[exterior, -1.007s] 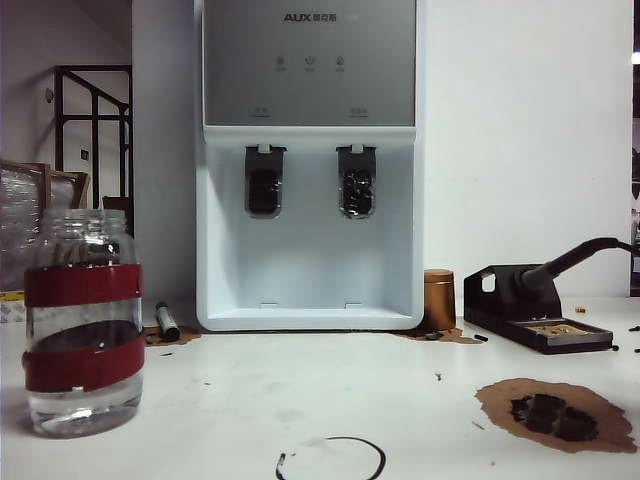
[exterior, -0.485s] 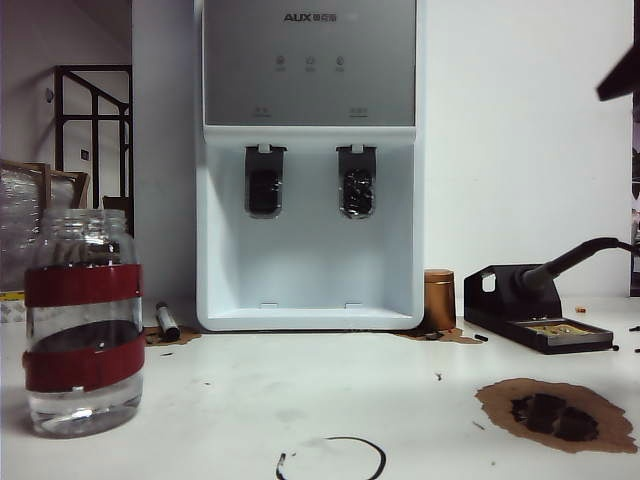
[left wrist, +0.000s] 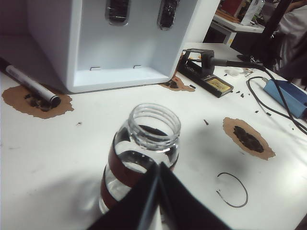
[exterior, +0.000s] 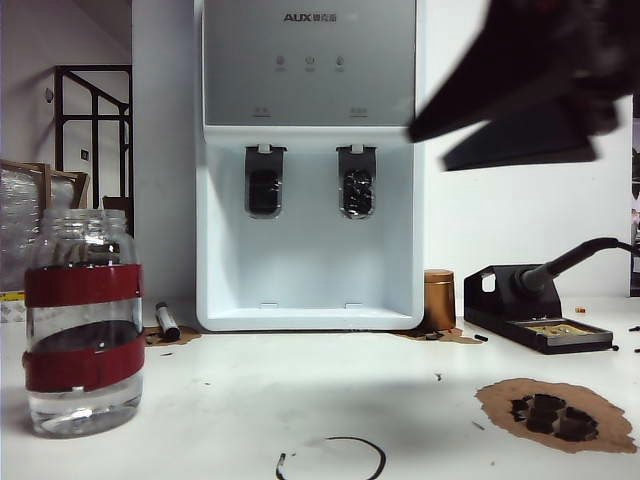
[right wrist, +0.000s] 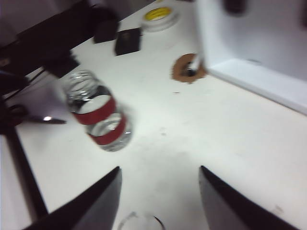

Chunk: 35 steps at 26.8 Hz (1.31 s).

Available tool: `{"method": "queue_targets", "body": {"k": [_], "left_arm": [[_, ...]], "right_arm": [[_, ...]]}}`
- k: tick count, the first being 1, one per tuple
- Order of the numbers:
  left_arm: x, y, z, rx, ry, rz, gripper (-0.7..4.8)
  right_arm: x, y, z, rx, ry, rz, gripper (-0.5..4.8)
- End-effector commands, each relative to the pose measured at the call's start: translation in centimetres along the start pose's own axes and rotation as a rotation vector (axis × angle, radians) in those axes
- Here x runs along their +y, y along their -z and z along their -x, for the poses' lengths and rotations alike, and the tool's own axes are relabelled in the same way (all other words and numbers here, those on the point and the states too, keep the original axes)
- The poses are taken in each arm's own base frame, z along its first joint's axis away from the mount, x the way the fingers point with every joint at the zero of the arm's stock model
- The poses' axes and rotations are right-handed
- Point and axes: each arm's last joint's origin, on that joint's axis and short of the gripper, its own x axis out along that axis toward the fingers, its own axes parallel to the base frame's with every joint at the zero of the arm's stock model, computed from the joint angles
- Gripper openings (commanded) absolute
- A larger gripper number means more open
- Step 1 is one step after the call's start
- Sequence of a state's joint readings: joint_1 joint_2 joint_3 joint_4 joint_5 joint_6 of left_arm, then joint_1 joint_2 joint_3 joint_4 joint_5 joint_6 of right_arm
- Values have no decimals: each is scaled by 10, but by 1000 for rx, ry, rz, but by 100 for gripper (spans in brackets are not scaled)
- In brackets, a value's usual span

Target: Pick up the water bottle with two loops of red belts, then reach the front water dispenser and gently press the gray-black baffle horizontally to get a little water.

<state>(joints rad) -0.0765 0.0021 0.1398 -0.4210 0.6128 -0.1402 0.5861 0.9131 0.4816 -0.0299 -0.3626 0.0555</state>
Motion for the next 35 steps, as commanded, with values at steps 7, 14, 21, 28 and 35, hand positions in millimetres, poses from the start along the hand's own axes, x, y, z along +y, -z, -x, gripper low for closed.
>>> {"method": "queue_targets", "body": {"k": [7, 14, 21, 28, 35], "left_arm": [[0, -1, 0, -1, -1, -3, -4], [-1, 0, -1, 5, 44, -3, -4], [-1, 5, -3, 27, 103, 26, -4], [-7, 5, -5, 46, 150, 13, -4], [-6, 5, -6, 38, 105, 9, -4]], "right_arm": [[8, -14, -60, 70, -99, 32, 322], [9, -22, -72, 70, -176, 45, 322], [18, -22, -73, 77, -268, 43, 322], [44, -12, -88, 116, -348, 71, 322], [47, -1, -116, 133, -312, 77, 372]]}}
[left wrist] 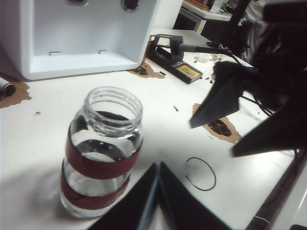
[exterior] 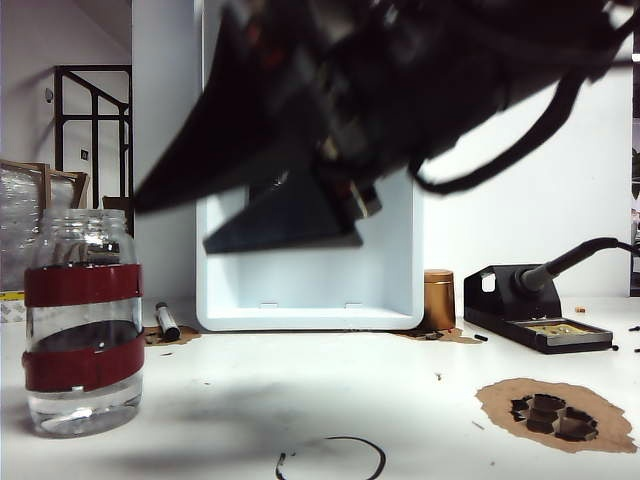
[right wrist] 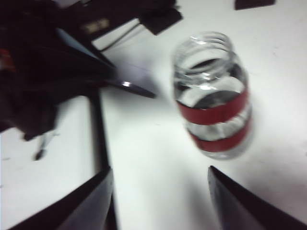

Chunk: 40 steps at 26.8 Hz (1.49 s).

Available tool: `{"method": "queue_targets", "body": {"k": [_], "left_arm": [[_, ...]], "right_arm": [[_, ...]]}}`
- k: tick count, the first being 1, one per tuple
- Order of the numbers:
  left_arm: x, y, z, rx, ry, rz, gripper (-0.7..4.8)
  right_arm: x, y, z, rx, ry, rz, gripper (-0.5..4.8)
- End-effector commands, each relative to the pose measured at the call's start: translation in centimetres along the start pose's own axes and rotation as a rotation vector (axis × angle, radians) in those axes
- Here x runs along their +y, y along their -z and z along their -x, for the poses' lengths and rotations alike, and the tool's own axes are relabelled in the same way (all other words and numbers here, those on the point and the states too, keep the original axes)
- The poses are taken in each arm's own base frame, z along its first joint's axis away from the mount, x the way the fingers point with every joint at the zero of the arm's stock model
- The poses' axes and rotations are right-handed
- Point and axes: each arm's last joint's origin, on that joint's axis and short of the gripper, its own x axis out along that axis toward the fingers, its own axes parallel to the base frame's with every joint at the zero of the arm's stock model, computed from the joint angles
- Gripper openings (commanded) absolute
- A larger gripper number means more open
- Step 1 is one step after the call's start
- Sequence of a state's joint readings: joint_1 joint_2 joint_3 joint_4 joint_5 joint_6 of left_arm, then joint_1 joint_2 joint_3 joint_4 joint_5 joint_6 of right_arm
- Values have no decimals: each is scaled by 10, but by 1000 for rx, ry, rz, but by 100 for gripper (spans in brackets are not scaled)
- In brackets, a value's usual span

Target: Pick up the water bottle with two loops of red belts, then reach the front water dispenser and gently press the gray-black baffle horizontally to get a little water.

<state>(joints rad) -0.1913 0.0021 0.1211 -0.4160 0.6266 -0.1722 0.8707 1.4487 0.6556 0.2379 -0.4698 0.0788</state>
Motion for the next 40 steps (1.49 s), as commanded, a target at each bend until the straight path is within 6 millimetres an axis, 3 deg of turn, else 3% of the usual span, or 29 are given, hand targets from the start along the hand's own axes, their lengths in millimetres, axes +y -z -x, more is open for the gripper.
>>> {"method": "queue_targets", "body": {"k": [1, 4, 8, 16, 19, 28, 40], "left_arm": [[0, -2, 0, -12, -13, -5, -4], [0, -2, 0, -12, -15, -5, -4], [0, -2, 0, -13, -21, -6, -4], [1, -2, 0, -14, -25, -6, -4], [0, -2, 0, -13, -24, -6, -4], [1, -2, 0, -14, -25, -14, -4], [1, -2, 0, -15, -35, -18, -4]], "right_arm": [[-3, -6, -8, -28, 38, 12, 396], [-3, -12, -9, -48, 53, 32, 443], [-5, -16, -10, -85, 79, 52, 444], [-21, -2, -40, -43, 69, 21, 445], [-24, -6, -47, -59, 76, 27, 479], [-35, -6, -70, -32, 68, 1, 479], [-35, 1, -84, -45, 27, -21, 479]]}}
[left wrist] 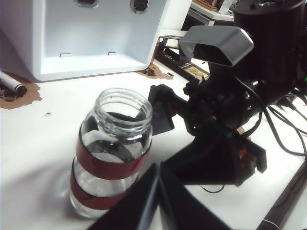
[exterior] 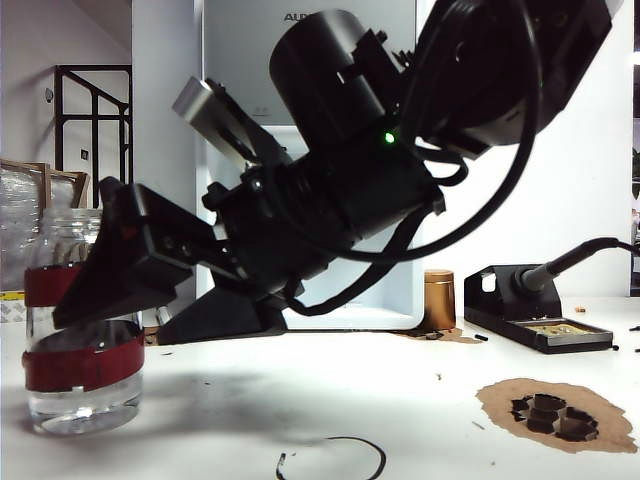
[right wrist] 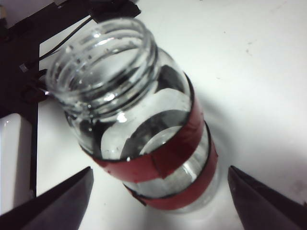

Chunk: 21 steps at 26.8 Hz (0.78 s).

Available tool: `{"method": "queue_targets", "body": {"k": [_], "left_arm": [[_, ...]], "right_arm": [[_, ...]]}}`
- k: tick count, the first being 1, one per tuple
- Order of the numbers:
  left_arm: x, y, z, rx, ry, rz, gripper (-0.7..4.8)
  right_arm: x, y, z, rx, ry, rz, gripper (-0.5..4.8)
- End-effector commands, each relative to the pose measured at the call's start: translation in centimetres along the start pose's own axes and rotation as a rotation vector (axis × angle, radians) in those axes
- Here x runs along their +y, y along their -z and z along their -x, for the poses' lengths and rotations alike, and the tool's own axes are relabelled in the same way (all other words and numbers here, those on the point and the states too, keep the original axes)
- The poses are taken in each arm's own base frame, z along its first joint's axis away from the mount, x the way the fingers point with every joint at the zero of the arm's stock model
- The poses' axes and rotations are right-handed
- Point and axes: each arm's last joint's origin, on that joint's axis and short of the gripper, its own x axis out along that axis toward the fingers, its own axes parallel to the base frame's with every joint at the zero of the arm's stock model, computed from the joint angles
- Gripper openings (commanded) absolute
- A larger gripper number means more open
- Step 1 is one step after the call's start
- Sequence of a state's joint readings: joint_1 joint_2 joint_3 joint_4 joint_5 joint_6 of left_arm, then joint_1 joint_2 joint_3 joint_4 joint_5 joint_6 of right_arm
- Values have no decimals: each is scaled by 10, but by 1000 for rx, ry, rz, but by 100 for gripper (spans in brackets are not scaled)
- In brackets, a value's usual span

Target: Pick up the water bottle with two loops of red belts, then reach the front water dispenser and gently press the gray-black baffle horizontally to get a little water.

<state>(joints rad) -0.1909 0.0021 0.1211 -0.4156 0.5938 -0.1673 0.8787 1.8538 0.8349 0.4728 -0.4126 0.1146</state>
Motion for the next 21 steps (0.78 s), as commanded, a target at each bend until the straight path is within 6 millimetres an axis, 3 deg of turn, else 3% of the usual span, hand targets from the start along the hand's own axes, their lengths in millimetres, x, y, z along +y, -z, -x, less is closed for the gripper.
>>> {"method": "queue_targets", "body": {"k": [1, 10, 14, 17, 19, 20, 21], "left_arm": [[0, -1, 0, -9, -3, -12, -4], [0, -1, 0, -9, -3, -12, -4], [0, -1, 0, -9, -3, -12, -4], [0, -1, 0, -9, -3, -12, -4], [0, -1, 0, -9, -3, -12, -4], [0, -1, 0, -9, -3, -13, -4], [0, -1, 0, -9, -3, -12, -4]], "right_arm": [[9, 1, -8, -19, -31, 11, 479], [11, -1, -22, -41, -44, 20, 479], [7, -16, -38, -68, -50, 30, 479], [3, -13, -47, -11, -43, 8, 479], [3, -12, -48, -7, -44, 7, 415], [3, -13, -48, -11, -45, 14, 316], [3, -13, -48, -15, -46, 19, 281]]}}
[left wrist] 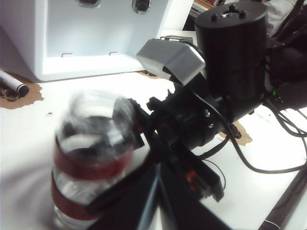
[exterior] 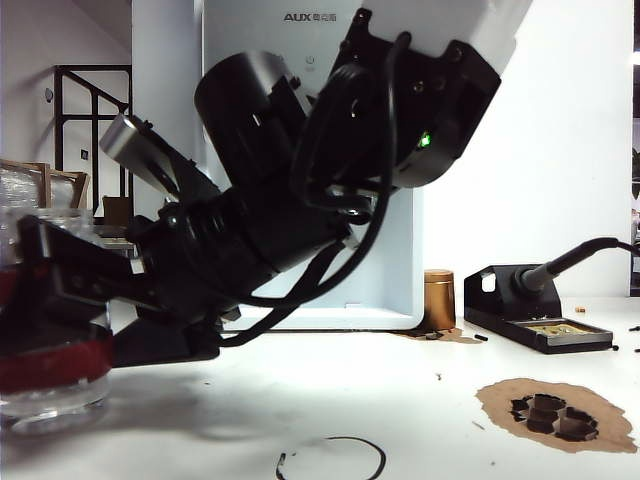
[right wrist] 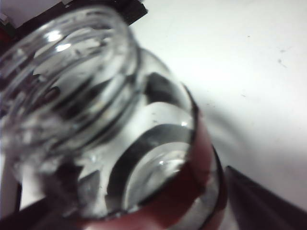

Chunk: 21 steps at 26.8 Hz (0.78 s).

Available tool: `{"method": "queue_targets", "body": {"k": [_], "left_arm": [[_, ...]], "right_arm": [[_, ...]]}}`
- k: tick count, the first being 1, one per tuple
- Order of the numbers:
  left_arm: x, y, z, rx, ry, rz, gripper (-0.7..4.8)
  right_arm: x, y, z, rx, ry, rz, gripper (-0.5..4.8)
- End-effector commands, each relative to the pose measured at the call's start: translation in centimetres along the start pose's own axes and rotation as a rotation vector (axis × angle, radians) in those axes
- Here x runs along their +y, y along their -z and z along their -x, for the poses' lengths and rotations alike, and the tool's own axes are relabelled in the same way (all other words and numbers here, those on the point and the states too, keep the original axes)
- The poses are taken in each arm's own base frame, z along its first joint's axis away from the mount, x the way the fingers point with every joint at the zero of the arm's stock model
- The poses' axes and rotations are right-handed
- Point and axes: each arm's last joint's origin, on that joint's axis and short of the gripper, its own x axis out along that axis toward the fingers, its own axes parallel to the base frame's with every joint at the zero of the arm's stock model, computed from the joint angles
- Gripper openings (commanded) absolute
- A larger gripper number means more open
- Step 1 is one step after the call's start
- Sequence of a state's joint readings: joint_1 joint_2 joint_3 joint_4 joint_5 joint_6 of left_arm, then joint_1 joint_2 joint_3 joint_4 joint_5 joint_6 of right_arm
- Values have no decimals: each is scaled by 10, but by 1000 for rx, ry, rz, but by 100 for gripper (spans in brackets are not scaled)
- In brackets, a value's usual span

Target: Pick up the water bottle with two loops of red belts, then reach the front water dispenser and gently press the gray-black baffle horizontally to get a little water.

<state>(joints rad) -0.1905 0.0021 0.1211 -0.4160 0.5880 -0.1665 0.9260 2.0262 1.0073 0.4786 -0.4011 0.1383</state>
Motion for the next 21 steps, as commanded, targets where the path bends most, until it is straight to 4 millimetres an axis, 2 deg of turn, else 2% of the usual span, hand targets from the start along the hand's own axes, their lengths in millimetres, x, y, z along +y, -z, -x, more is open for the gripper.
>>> {"method": "queue_targets", "body": {"k": [1, 2, 3, 4, 8, 11, 15, 16, 19, 21], "left_arm": [[0, -1, 0, -8, 3, -12, -4], [0, -1, 0, -9, 3, -12, -4], [0, -1, 0, -9, 3, -12, -4], [0, -1, 0, -9, 3, -12, -4], [0, -1, 0, -8, 3, -15, -4], [0, -1, 0, -9, 3, -19, -4], [0, -1, 0, -9, 3, -19, -4], [0, -1, 0, -9, 3, -20, -4], [0, -1, 0, -9, 3, -20, -4], [0, -1, 0, -9, 3, -20, -4]], "right_arm": [[3, -6, 0, -27, -18, 20, 273], [3, -6, 0, -28, -18, 22, 265], [3, -6, 0, -28, -19, 25, 209], [3, -6, 0, -27, -21, 27, 177], [3, -6, 0, -27, -25, 27, 145], [3, -6, 0, -27, -25, 30, 51], [3, -6, 0, -28, -24, 47, 46], [3, -6, 0, -28, -16, 56, 23], [3, -6, 0, -29, -12, 65, 19], [3, -6, 0, -27, -11, 72, -2]]}}
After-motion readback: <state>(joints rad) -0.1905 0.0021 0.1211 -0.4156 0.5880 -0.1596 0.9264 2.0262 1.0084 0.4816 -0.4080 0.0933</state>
